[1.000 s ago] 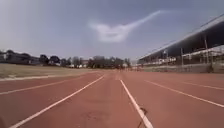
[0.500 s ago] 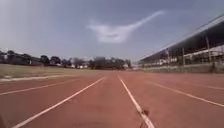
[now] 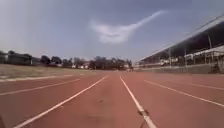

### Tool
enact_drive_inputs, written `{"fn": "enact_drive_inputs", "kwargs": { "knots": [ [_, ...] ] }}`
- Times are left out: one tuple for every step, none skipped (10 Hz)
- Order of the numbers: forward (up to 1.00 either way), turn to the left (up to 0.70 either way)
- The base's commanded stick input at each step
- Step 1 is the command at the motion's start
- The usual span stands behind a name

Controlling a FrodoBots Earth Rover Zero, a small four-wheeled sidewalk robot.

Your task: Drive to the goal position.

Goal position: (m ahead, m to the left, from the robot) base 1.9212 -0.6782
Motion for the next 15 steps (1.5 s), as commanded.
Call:
{"fn": "enact_drive_inputs", "kwargs": {
  "knots": [
    [0.70,0.00],
    [0.70,0.00],
    [0.70,0.00],
    [0.70,0.00],
    [0.70,0.00],
    [0.70,0.00],
    [0.70,0.00],
    [0.70,0.00],
    [0.70,0.00],
    [0.70,0.00],
    [0.70,0.00],
    [0.70,0.00],
    [0.70,0.00],
    [0.70,0.00],
    [0.70,0.00]
  ]
}}
